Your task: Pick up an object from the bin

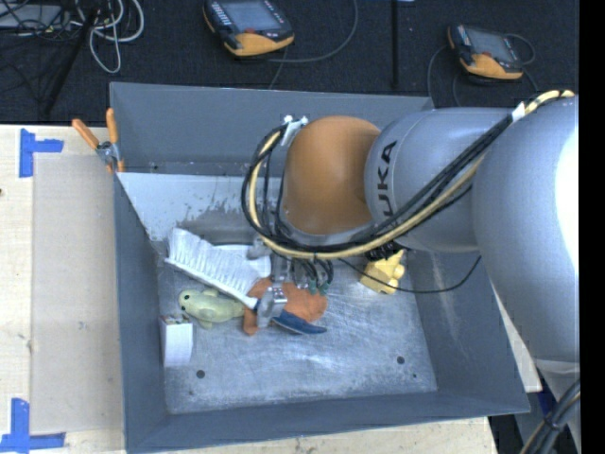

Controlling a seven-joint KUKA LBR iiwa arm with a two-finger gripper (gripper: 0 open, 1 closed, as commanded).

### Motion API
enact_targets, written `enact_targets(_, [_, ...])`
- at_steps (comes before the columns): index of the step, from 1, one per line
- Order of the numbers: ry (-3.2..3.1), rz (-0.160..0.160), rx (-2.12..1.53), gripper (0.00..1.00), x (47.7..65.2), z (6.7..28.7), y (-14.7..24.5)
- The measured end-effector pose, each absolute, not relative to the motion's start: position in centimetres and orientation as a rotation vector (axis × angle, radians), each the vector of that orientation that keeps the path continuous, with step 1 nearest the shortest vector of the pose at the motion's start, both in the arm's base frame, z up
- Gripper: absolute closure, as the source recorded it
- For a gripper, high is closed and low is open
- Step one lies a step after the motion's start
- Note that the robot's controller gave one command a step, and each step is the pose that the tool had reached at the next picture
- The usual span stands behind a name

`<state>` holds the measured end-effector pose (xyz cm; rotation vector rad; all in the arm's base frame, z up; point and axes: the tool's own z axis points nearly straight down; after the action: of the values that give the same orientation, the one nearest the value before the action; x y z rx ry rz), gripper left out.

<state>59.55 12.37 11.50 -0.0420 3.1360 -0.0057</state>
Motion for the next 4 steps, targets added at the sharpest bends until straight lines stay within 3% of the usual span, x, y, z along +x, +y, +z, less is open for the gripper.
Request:
enact_targets(1, [3.104,0.007,-0.131,1.00,59.7,8.3,12.1])
enact_targets(2, [3.104,0.007,-0.130,1.00,59.7,8.3,12.1])
enact_targets(3, [3.144,-0.002,-0.138,1.00,58.2,11.9,12.2])
enact_targets(4, [3.145,-0.001,-0.077,1.00,59.5,18.0,12.5])
